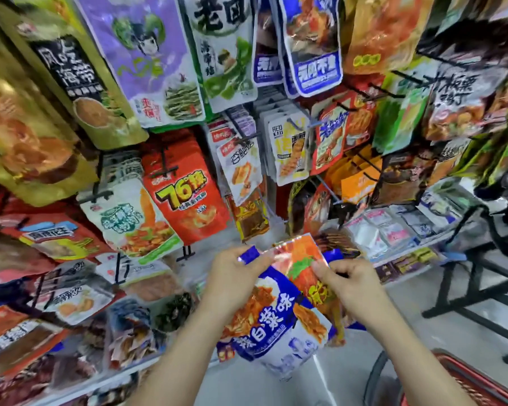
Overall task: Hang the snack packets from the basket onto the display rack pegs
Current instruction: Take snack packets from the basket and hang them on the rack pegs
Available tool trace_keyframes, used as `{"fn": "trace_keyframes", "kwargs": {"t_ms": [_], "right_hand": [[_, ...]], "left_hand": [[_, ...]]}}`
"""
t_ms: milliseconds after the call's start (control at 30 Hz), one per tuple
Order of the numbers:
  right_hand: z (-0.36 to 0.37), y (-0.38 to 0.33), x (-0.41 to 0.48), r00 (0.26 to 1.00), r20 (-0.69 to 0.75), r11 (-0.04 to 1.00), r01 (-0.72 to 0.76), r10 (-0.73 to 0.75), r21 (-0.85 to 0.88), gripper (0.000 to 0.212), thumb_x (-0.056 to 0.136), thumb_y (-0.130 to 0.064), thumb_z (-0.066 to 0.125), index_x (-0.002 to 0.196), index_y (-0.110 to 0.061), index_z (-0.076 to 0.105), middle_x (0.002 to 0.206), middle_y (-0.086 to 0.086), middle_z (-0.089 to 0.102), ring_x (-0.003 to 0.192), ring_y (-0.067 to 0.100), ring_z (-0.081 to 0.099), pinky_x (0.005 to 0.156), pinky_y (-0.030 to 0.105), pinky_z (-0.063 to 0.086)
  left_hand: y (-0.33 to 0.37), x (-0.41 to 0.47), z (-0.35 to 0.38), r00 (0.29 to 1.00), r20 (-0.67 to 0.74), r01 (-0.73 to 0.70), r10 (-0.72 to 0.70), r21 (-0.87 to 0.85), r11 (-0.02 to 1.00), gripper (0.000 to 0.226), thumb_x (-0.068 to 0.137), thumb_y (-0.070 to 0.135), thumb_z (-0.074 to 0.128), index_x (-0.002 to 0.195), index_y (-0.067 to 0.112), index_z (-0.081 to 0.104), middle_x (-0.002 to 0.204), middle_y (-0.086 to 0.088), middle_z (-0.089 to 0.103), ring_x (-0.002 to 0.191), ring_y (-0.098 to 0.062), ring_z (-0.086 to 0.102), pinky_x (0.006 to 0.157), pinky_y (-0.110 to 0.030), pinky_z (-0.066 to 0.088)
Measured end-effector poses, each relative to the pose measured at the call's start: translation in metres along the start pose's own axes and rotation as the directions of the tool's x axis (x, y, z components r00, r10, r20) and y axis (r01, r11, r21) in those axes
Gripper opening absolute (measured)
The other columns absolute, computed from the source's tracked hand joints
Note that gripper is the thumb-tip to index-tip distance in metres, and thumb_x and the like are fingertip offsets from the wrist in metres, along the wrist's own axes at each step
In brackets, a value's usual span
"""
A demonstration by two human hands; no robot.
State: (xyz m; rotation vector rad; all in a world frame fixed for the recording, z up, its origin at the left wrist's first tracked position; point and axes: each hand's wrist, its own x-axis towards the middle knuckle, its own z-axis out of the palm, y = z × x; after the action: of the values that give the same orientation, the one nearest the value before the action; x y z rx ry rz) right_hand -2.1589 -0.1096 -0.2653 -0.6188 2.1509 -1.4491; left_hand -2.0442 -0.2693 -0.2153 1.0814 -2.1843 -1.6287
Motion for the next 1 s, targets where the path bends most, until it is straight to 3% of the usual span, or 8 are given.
{"fn": "trace_keyframes", "kwargs": {"t_ms": [200,333,533,633,700,767,833,1000], "right_hand": [[0.024,0.055,0.062,0.997,-0.08,1.0,-0.005,0.004,-0.008,0.06,0.091,-0.031,0.064,0.052,0.007,0.039,0.049,0.002,0.026,0.044,0.014,0.028,0.048,0.03,0.023],[0.043,0.09,0.1,0.983,-0.149,0.994,0.109,-0.108,-0.004,0.06,0.088,-0.036,0.063,0.049,0.001,0.035,0.052,0.0,0.023,0.05,0.007,0.021,0.049,0.025,0.017],[0.077,0.143,0.147,0.941,-0.168,0.93,0.322,-0.294,0.179,0.076,0.08,-0.057,0.06,0.06,0.014,0.041,0.051,0.02,0.033,0.054,0.016,0.033,0.053,0.032,0.025],[0.091,0.152,0.166,0.893,-0.206,0.854,0.445,-0.401,0.269,0.079,0.075,-0.058,0.061,0.065,0.019,0.047,0.053,0.024,0.041,0.056,0.015,0.037,0.053,0.031,0.027],[0.098,0.153,0.175,0.844,-0.232,0.796,0.534,-0.483,0.284,0.079,0.076,-0.055,0.062,0.067,0.022,0.046,0.054,0.018,0.042,0.058,0.016,0.037,0.054,0.032,0.027],[0.105,0.154,0.184,0.803,-0.242,0.748,0.596,-0.545,0.293,0.077,0.076,-0.054,0.062,0.065,0.021,0.046,0.058,0.011,0.042,0.058,0.016,0.035,0.051,0.037,0.025],[0.112,0.156,0.19,0.772,-0.262,0.712,0.635,-0.579,0.298,0.077,0.076,-0.053,0.062,0.064,0.021,0.045,0.058,0.01,0.041,0.056,0.016,0.034,0.047,0.044,0.025],[0.12,0.168,0.204,0.775,-0.276,0.691,0.632,-0.569,0.351,0.085,0.072,-0.06,0.069,0.069,0.021,0.045,0.055,0.022,0.041,0.061,0.017,0.036,0.052,0.042,0.027]], "left_hand": [[-0.059,0.071,0.019,0.998,-0.045,0.043,-0.047,-0.078,0.996,0.016,0.085,0.015,0.072,0.075,0.027,0.073,0.072,0.004,0.069,0.066,-0.01,0.059,0.064,-0.022,0.045],[-0.093,0.113,0.025,0.978,-0.018,-0.208,0.208,0.008,0.978,0.031,0.082,0.004,0.072,0.084,0.035,0.07,0.082,0.025,0.07,0.079,0.017,0.058,0.071,-0.001,0.038],[-0.139,0.149,0.036,0.846,-0.097,-0.501,0.525,0.193,0.844,0.03,0.089,0.012,0.064,0.102,0.04,0.067,0.108,0.037,0.062,0.103,0.017,0.056,0.087,0.001,0.035],[-0.147,0.161,0.037,0.763,-0.176,-0.57,0.622,0.271,0.775,0.021,0.078,0.028,0.06,0.091,0.042,0.067,0.094,0.035,0.066,0.087,0.017,0.059,0.079,0.0,0.039],[-0.148,0.172,0.038,0.701,-0.24,-0.606,0.671,0.296,0.739,0.007,0.078,0.031,0.072,0.074,0.035,0.067,0.074,0.027,0.067,0.067,0.012,0.058,0.065,-0.004,0.041],[-0.149,0.182,0.04,0.649,-0.281,-0.64,0.707,0.301,0.707,0.021,0.078,0.035,0.075,0.065,0.022,0.065,0.058,0.013,0.065,0.05,0.003,0.052,0.052,-0.015,0.041],[-0.151,0.189,0.042,0.606,-0.295,-0.662,0.738,0.327,0.674,0.026,0.076,0.037,0.073,0.064,0.016,0.065,0.052,0.003,0.062,0.046,-0.003,0.047,0.048,-0.025,0.038],[-0.155,0.194,0.043,0.597,-0.227,-0.679,0.769,0.367,0.636,0.017,0.079,0.023,0.076,0.063,0.023,0.07,0.052,0.016,0.063,0.047,0.006,0.048,0.05,-0.012,0.039]]}}
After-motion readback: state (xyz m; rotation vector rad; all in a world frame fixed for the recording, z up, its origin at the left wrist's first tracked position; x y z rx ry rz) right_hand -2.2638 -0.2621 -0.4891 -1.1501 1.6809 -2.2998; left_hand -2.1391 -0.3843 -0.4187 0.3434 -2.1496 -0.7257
